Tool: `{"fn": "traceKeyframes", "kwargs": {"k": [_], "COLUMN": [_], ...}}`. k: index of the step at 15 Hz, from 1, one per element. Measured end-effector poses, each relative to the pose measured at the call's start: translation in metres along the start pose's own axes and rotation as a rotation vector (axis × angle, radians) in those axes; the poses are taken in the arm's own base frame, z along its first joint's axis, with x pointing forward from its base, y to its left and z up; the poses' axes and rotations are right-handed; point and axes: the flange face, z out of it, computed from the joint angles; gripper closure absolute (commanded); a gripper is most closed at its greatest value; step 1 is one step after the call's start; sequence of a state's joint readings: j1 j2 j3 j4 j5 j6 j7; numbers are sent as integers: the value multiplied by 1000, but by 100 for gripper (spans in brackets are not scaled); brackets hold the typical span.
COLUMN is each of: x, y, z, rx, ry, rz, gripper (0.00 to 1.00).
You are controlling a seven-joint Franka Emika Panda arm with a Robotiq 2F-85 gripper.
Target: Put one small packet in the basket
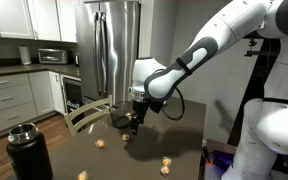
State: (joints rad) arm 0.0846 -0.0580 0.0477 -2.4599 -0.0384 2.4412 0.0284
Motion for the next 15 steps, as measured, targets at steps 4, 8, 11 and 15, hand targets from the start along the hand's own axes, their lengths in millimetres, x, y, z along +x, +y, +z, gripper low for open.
{"fn": "traceKeyframes", "kwargs": {"k": [4, 8, 11, 15], "x": [32, 61, 77, 90], "y": [-3, 2, 9, 21], "z": [19, 28, 31, 40], "rx": [6, 10, 9, 8], "ry": [-37, -101, -145, -170], "rz": [-28, -43, -40, -32], "gripper": [0, 0, 0, 0]}}
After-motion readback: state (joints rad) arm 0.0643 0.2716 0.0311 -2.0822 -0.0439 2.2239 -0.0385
